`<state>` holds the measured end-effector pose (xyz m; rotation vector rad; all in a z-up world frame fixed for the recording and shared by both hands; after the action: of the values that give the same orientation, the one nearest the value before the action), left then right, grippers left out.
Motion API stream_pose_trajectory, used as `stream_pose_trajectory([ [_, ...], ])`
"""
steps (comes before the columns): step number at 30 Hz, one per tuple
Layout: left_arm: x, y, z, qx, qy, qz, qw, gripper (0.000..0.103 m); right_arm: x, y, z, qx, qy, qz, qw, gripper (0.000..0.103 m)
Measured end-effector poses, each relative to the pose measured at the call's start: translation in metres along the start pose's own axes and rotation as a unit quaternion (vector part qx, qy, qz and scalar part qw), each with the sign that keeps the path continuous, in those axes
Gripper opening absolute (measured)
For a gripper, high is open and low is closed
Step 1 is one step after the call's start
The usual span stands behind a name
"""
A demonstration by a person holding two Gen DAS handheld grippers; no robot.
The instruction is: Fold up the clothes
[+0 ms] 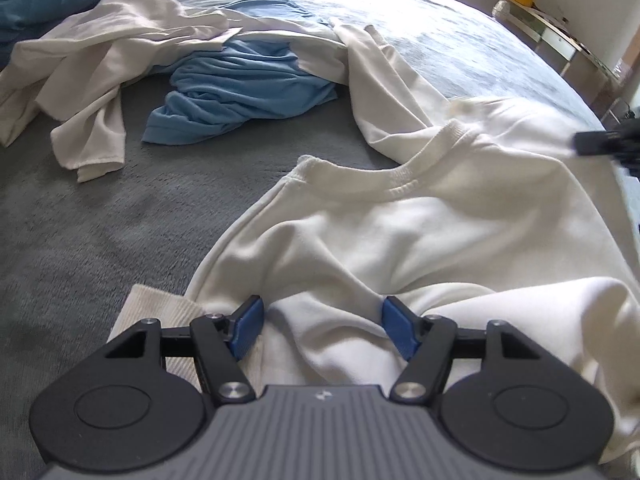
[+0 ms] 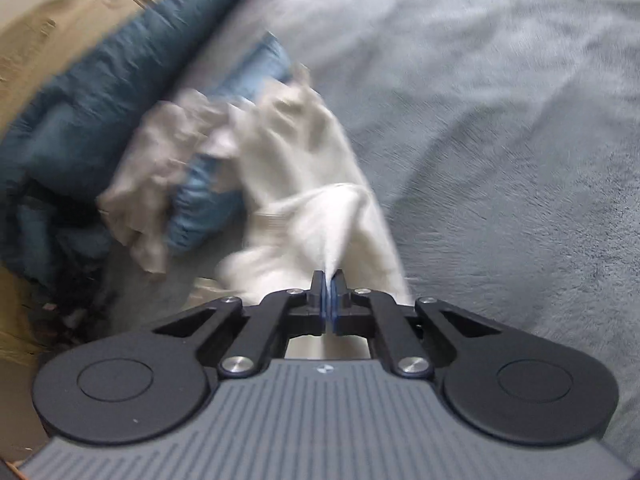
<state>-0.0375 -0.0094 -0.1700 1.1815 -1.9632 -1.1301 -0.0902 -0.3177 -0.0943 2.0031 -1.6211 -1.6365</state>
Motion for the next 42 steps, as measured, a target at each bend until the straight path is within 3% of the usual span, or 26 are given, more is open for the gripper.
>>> stream_pose_trajectory([
  [2,-0.004,0.008,0.001,-0.002,0.016,0.000,0.9999,0.065,-0.018,0.014,0.008,-0.001,0.011,-0.035,0.999,0.001],
  [8,-0.025,0.055,0.009,-0.004,0.098,0.020,0.9950,0.064,-0.085,0.029,0.058,-0.085,0.114,-0.099,0.985,0.001],
  [12,-0.044,0.092,0.027,-0.020,0.160,0.050,0.9857,0.065,-0.121,0.022,0.111,-0.162,0.220,-0.092,0.958,0.001],
  [16,-0.055,0.114,0.054,-0.044,0.214,0.071,0.9734,0.065,-0.125,0.011,0.158,-0.216,0.283,-0.072,0.932,0.001],
  [22,-0.044,0.120,0.085,-0.068,0.262,0.088,0.9586,0.066,-0.114,-0.001,0.170,-0.250,0.339,-0.013,0.907,0.005],
  [25,-0.037,0.119,0.090,-0.060,0.286,0.103,0.9506,0.066,-0.111,0.015,0.139,-0.252,0.296,-0.052,0.920,0.010],
  [27,-0.033,0.120,0.090,-0.051,0.305,0.118,0.9438,0.066,-0.107,0.031,0.111,-0.240,0.252,-0.085,0.934,0.024],
  [29,-0.029,0.123,0.091,-0.042,0.319,0.131,0.9376,0.067,-0.096,0.042,0.073,-0.202,0.196,-0.103,0.954,0.049],
  [32,-0.022,0.121,0.093,-0.037,0.333,0.146,0.9309,0.070,-0.062,0.036,0.017,-0.132,0.113,-0.079,0.982,0.066],
  [34,-0.015,0.117,0.094,-0.043,0.334,0.151,0.9295,0.072,-0.028,0.012,-0.011,-0.108,0.052,-0.060,0.991,0.070],
  [37,0.000,0.107,0.094,-0.056,0.313,0.150,0.9361,0.072,0.021,-0.043,-0.035,-0.095,-0.037,-0.022,0.995,0.070],
  [39,0.011,0.098,0.092,-0.063,0.290,0.146,0.9436,0.072,0.042,-0.078,-0.039,-0.095,-0.074,-0.033,0.992,0.070],
  [42,0.027,0.090,0.089,-0.061,0.253,0.127,0.9571,0.062,0.061,-0.111,-0.038,-0.092,-0.147,-0.036,0.984,0.064],
])
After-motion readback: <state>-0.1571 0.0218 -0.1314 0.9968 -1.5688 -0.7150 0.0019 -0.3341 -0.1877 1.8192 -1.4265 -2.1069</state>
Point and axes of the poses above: each gripper's, at about its wrist camera, not at the fingertips, and y roughly against the way its jaws point, x to its right, z to its underside, the point moved 2 cm from there along -y, roughly the way its jaws point, and after that the axes turned 8 degrees about -z, right-handed, at the moved point
